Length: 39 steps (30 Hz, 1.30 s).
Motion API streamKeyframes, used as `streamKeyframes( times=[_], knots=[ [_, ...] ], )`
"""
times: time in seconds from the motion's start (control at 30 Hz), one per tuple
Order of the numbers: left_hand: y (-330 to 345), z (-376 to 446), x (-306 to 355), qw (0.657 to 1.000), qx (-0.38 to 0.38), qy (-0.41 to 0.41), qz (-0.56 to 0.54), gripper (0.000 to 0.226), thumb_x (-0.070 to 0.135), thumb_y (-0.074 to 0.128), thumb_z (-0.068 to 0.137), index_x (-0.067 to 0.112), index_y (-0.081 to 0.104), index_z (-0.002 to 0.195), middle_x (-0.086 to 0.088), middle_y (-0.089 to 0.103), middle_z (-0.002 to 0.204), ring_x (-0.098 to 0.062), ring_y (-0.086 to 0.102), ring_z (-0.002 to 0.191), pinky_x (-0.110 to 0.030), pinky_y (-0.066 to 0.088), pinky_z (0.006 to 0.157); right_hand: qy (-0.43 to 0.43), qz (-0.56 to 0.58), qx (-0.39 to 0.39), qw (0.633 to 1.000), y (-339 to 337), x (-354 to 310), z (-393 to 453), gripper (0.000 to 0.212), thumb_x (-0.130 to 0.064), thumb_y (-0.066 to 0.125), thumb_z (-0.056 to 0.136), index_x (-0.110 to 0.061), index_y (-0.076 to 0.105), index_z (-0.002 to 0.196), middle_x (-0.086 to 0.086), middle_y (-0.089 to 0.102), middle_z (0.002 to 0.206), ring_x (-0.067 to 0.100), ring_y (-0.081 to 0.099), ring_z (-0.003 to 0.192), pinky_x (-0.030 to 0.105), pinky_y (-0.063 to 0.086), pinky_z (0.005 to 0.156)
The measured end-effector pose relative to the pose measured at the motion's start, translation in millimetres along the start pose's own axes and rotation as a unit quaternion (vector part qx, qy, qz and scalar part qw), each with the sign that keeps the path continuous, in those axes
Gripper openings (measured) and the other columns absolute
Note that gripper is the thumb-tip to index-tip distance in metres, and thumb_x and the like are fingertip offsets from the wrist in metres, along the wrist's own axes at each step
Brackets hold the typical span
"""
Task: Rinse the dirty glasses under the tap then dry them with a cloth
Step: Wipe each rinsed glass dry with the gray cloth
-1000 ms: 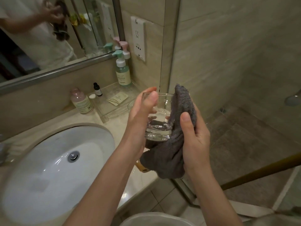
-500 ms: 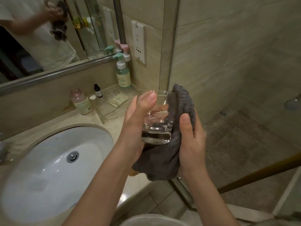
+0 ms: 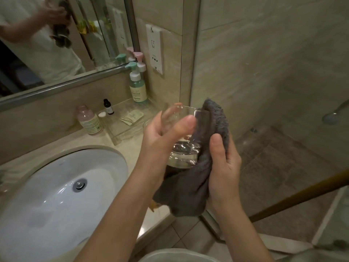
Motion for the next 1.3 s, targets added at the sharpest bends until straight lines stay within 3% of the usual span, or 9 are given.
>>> streamKeyframes(
  times=[0.2,0.27,0.37,0.5,0.63,0.77,0.93,1.17,1.3],
  knots=[
    [-4.0,9.3,3.3,0.995,0.03,0.035,0.089,0.057,0.068,0.053,0.057,0.035,0.061,0.104,0.013,0.07,0.081,0.004,0.063,0.076,-0.017,0.049,0.074,0.008,-0.006,0.004,1.0,-1.6,-1.4,2.0,0.021,-0.038,0.055,0.09,-0.048,0.072,0.098,-0.01,0.073,0.102,0.012,0.068,0.101,0.026,0.053,0.084],
    [-10.4,5.2,9.9,0.982,0.075,0.084,0.155,0.052,0.07,0.05,0.067,0.046,0.05,0.112,0.003,0.07,0.088,-0.004,0.066,0.08,-0.015,0.05,0.073,0.008,-0.009,0.012,1.0,-4.2,0.7,2.4,0.021,-0.041,0.056,0.088,-0.049,0.071,0.1,-0.009,0.073,0.104,0.014,0.067,0.104,0.035,0.054,0.088],
    [-5.0,-4.4,10.4,0.974,0.085,0.104,0.183,0.048,0.069,0.05,0.072,0.051,0.046,0.116,0.026,0.067,0.1,0.0,0.066,0.095,-0.016,0.05,0.079,0.002,-0.025,0.016,1.0,-3.9,0.0,1.4,0.027,-0.045,0.055,0.086,-0.044,0.069,0.109,-0.005,0.071,0.11,0.019,0.065,0.108,0.046,0.051,0.094],
    [-4.0,-0.9,4.5,0.988,0.082,0.058,0.12,0.078,0.052,0.08,0.054,0.037,0.049,0.124,0.005,0.073,0.104,-0.005,0.07,0.094,-0.021,0.054,0.079,-0.007,-0.023,0.01,1.0,-0.5,-3.4,0.6,0.029,-0.041,0.055,0.087,-0.036,0.068,0.113,-0.002,0.071,0.113,0.019,0.065,0.11,0.042,0.05,0.094],
    [5.8,7.3,-5.6,0.998,-0.029,-0.044,-0.045,0.079,0.049,0.071,0.06,0.019,0.053,0.13,-0.009,0.073,0.113,-0.025,0.069,0.107,-0.044,0.05,0.096,-0.005,-0.007,0.019,1.0,-2.6,-7.3,3.5,0.025,-0.044,0.054,0.085,-0.045,0.07,0.104,-0.005,0.072,0.106,0.02,0.067,0.105,0.045,0.053,0.092],
    [2.9,12.2,3.5,0.994,0.014,0.029,0.107,0.063,0.069,0.055,0.059,0.033,0.061,0.111,0.024,0.07,0.098,0.005,0.064,0.096,-0.017,0.048,0.089,-0.003,0.002,0.021,1.0,-6.3,-10.2,4.9,0.032,-0.04,0.055,0.087,-0.032,0.068,0.116,-0.005,0.072,0.112,0.017,0.066,0.109,0.037,0.053,0.093],
    [4.9,-3.4,14.9,0.965,0.06,0.099,0.237,0.077,0.073,0.059,0.061,0.048,0.034,0.128,0.014,0.06,0.114,0.002,0.063,0.101,-0.022,0.05,0.085,-0.021,-0.038,0.034,0.998,-6.5,-14.0,6.1,0.045,-0.041,0.055,0.087,-0.02,0.061,0.127,-0.001,0.069,0.119,0.016,0.063,0.114,0.036,0.051,0.095],
    [7.1,8.0,4.5,0.998,-0.064,0.021,0.001,0.087,0.039,0.087,0.049,0.029,0.051,0.128,-0.006,0.073,0.111,-0.022,0.07,0.103,-0.041,0.055,0.089,-0.027,0.029,0.021,0.999,-3.5,-21.9,6.9,0.025,-0.037,0.053,0.088,-0.037,0.072,0.104,-0.008,0.073,0.1,0.01,0.068,0.097,0.022,0.053,0.079],
    [13.3,11.1,1.8,0.997,-0.08,0.007,0.005,0.085,0.055,0.086,0.047,0.025,0.057,0.122,0.009,0.074,0.1,-0.005,0.069,0.097,-0.022,0.055,0.08,0.004,0.066,0.032,0.997,-4.4,-16.2,8.6,0.019,-0.033,0.057,0.089,-0.036,0.074,0.096,-0.007,0.074,0.094,0.009,0.07,0.091,0.02,0.054,0.074]
  ],
)
Point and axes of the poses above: each hand's wrist, its own z-axis towards the middle knuckle, its own y-axis out of the palm, x = y × z, the point moved 7 cm from there along z, towards the middle knuckle
